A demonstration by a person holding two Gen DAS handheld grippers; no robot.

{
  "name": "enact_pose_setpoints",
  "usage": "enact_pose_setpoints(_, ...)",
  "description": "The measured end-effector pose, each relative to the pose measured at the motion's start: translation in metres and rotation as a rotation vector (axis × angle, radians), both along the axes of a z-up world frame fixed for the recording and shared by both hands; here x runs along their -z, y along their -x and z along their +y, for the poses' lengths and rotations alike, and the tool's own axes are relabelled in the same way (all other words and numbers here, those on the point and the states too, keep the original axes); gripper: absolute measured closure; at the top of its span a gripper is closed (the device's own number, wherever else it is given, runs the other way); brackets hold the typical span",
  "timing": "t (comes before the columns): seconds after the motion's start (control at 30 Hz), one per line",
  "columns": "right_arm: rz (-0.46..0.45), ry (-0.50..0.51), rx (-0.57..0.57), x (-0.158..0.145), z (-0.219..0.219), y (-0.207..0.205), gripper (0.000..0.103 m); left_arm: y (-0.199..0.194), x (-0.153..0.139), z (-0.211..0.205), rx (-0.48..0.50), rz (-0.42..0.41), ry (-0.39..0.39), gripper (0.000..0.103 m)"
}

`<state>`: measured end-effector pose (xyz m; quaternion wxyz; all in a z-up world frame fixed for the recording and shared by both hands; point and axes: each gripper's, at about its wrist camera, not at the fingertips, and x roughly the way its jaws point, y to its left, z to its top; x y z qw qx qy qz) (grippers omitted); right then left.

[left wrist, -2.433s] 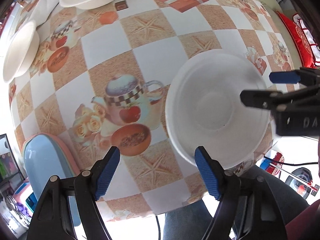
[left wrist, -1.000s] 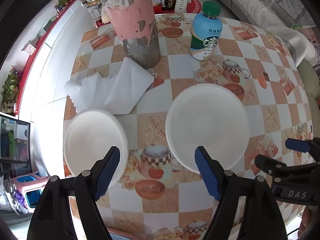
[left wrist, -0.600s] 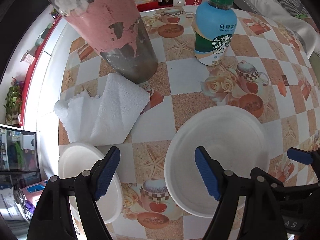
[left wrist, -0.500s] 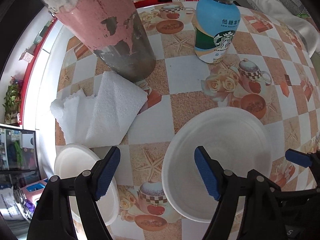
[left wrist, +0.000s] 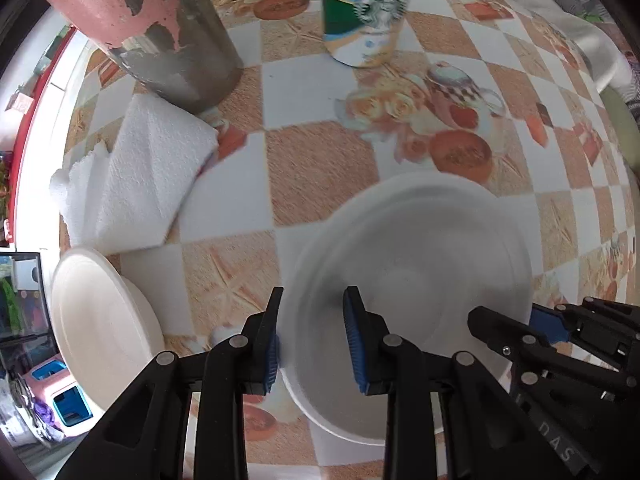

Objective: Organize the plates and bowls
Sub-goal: 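Close both tools on the rim of the white plate, then carry the plate with both tools onto the first white plate, open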

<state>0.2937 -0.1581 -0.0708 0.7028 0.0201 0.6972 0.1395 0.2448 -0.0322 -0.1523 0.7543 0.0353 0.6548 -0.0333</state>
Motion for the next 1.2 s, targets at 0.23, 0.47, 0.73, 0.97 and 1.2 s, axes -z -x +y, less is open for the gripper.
enact_pose_setpoints(0.23, 0.019, 0.047, -0.068, 0.007, -0.007, 0.041, 0.081, 0.054, 0.013, -0.018, 0.049, 0.028, 0.013, 0.071)
enact_pose_setpoints(0.47, 0.057, 0.051, -0.090, 0.018, -0.015, 0.092, 0.081, 0.120, 0.027, -0.030, 0.065, 0.049, 0.048, 0.071)
enact_pose_setpoints(0.73, 0.055, 0.058, -0.065, 0.018, -0.026, 0.119, 0.081, 0.137, 0.015, -0.044, 0.051, 0.012, 0.041, 0.070)
enact_pose_setpoints(0.97, 0.009, 0.047, -0.071, -0.005, -0.032, 0.114, 0.081, 0.173, -0.015, -0.039, 0.068, -0.047, 0.038, 0.070)
enact_pose_setpoints(1.2, 0.004, 0.057, -0.075, -0.034, -0.054, 0.143, 0.081, 0.209, -0.047, -0.047, 0.156, -0.027, 0.060, 0.069)
